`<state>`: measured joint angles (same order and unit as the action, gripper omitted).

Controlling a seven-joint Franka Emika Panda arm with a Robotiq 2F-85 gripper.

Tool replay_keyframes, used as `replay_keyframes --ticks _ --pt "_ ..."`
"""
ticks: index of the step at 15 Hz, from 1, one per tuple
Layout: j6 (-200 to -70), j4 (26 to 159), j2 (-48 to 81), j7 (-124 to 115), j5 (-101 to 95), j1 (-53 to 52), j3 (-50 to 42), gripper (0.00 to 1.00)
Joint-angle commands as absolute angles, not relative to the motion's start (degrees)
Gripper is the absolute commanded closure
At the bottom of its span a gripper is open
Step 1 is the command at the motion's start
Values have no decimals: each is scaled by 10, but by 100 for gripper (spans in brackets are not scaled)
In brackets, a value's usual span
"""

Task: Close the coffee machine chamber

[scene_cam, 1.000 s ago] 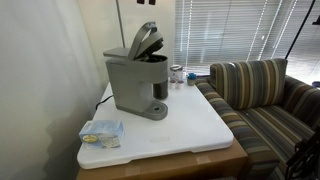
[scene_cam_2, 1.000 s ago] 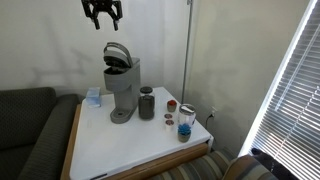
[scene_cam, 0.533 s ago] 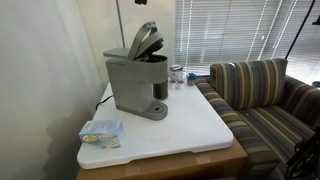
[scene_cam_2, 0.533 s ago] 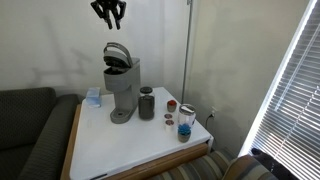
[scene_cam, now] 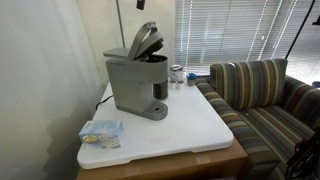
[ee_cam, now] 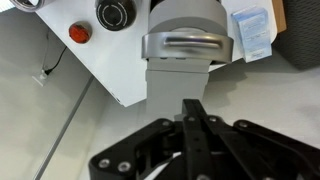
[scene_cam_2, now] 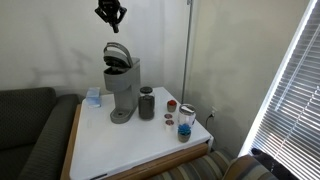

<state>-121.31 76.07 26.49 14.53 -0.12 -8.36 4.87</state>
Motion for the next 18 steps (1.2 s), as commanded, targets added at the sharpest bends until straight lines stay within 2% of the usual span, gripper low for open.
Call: replay_keyframes --ticks 1,18 --pt "-1236 787 262 156 9 -65 61 100" --pt "-1236 832 254 227 97 -6 73 100"
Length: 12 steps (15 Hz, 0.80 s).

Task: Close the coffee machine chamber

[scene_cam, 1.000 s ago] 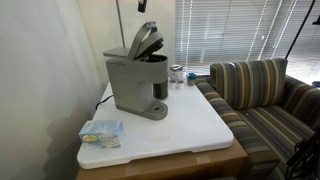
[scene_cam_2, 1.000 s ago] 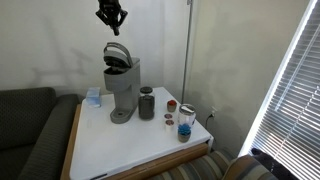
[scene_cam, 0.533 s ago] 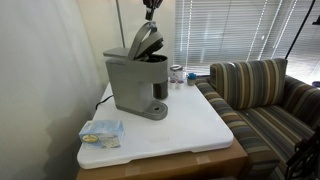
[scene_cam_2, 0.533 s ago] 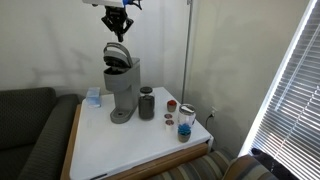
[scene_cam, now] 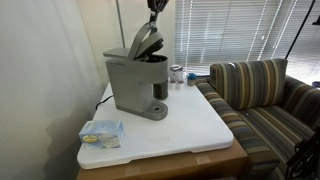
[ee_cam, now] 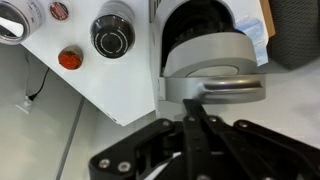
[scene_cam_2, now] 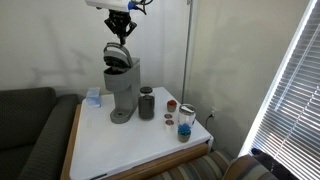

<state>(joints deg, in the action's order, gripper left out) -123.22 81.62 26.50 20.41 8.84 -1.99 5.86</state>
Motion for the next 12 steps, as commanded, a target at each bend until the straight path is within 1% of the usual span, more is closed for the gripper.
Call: replay_keyframes --ticks 1,12 --pt "-1235 832 254 231 97 -6 74 100" --pt "-1245 831 241 254 93 -11 84 100"
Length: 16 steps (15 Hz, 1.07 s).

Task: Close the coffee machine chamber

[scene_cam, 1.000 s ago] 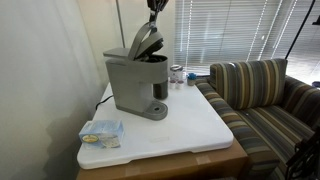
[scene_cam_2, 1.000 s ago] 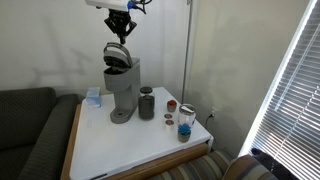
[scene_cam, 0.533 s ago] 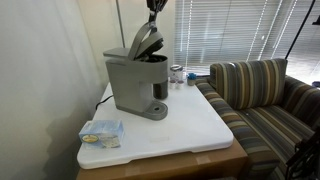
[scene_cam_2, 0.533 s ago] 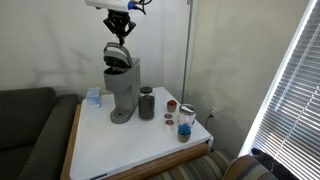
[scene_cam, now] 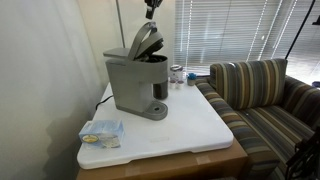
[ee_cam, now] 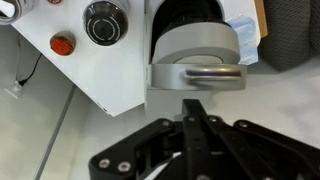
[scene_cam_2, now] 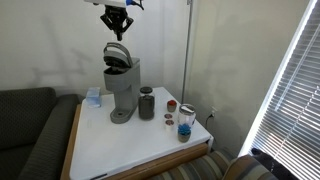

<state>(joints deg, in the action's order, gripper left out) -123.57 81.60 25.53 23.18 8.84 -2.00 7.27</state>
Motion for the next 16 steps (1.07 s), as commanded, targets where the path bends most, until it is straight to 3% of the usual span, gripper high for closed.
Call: replay_keyframes --ticks 1,16 --pt "-1244 829 242 257 93 -11 86 100" --pt "-1170 810 258 287 95 -10 97 100"
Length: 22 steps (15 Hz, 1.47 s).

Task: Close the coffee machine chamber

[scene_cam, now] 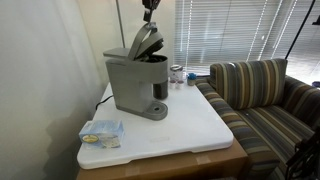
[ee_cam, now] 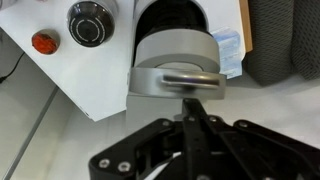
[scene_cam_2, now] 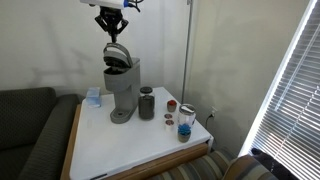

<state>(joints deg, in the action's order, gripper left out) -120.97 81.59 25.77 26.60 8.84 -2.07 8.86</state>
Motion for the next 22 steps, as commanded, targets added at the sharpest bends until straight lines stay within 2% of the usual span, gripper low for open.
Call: replay_keyframes --ticks 1,6,19,22 --pt "-1160 808 257 288 93 -10 96 100" --pt "-1103 805 250 281 89 -12 91 100" --pt "-1055 788 268 270 81 -17 85 100" --pt "-994 778 272 257 59 -24 81 100"
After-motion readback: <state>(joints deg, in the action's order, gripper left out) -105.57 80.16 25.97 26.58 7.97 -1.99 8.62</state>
